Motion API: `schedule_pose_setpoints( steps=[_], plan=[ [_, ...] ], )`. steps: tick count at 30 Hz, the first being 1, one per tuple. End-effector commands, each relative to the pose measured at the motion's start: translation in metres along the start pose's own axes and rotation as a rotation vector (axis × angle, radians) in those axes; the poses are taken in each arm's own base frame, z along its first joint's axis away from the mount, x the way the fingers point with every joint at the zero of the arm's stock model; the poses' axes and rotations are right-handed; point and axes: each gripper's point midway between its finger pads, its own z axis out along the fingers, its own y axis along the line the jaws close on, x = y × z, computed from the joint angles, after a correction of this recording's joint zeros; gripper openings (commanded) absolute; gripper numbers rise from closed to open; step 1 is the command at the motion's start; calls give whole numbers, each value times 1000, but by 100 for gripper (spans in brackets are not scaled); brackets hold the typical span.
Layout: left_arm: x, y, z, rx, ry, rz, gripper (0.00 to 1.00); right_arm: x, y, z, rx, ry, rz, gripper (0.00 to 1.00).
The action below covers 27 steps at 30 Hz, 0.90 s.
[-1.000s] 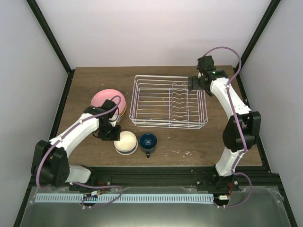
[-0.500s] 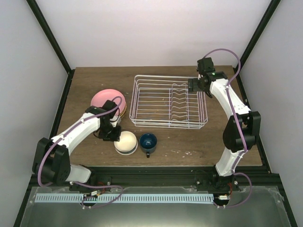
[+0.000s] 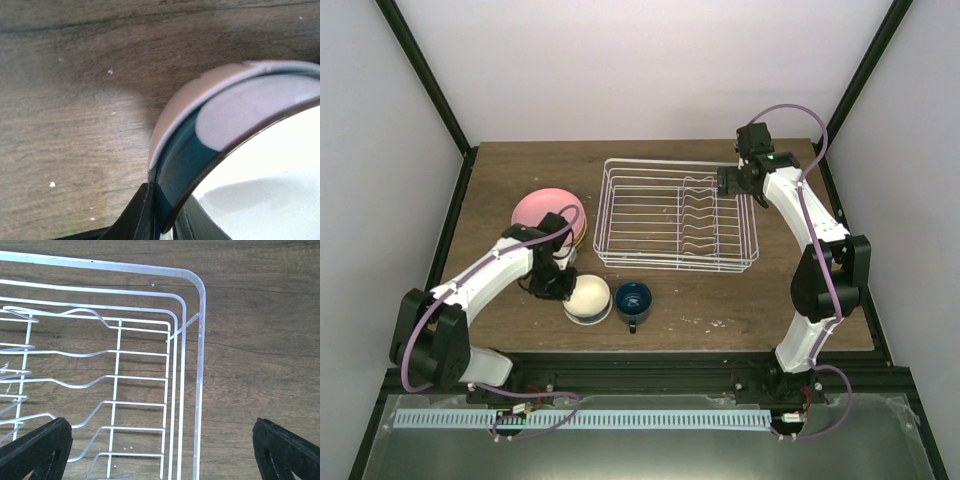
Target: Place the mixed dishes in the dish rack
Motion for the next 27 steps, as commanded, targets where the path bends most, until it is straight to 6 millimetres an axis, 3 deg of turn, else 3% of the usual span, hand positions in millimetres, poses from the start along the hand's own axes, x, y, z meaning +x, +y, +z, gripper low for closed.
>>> schedule_pose_setpoints(
  steps=[1, 5, 11, 20, 27],
  plan=[
    [-10, -7, -11, 21, -43, 4, 10, -7, 1, -15, 3, -45, 9, 100],
    [-9, -8, -12, 26, -44, 2, 0, -7, 1, -15, 2, -45, 8, 100],
    [-8, -9, -20, 26, -48, 5, 0, -5, 3, -13, -5, -39, 13, 100],
    [4, -10, -61, 19, -75, 44, 0, -5, 1, -11, 6, -40, -12, 100],
    [23, -16, -79, 71, -88, 37, 0, -16, 11, -20, -55, -84, -38, 100]
  ],
)
